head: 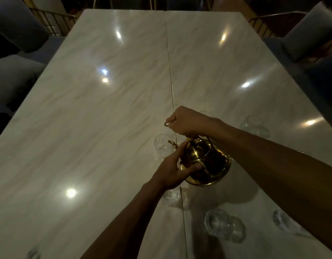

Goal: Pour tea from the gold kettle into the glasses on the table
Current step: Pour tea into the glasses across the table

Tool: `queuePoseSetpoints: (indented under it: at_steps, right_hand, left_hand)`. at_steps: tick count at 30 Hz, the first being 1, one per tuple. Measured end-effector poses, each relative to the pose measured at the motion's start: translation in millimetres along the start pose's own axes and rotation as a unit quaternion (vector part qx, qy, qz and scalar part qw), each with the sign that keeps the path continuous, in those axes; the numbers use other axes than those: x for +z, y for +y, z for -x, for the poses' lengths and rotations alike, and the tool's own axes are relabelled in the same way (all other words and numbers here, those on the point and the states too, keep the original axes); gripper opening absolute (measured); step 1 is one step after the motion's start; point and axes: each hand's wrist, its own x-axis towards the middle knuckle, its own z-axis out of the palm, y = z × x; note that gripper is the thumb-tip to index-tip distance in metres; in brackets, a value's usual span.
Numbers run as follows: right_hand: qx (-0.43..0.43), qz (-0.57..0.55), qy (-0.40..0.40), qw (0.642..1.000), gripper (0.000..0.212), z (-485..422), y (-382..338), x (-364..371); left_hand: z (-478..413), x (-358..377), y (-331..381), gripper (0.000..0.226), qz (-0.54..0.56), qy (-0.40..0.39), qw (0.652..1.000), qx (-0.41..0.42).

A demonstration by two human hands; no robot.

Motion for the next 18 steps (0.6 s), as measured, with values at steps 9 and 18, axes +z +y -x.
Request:
queuePoseSetpoints:
  at_steps: [9,18]
  right_hand:
    - [0.018,-0.008,-0.009,1.000,0.031,-2.7,1.0,-0.2]
    - [0.025,-0.014,-0.023,0.999,0.032,-7.1,1.1,0.2]
  left_hand:
    - [-3.3,-1.6,0.1,0.076,0.008,-0.017,1.000,-0.004]
    - [-3.9,-2.5,1.9,0.072,0.005,-0.020,1.000,-0.007]
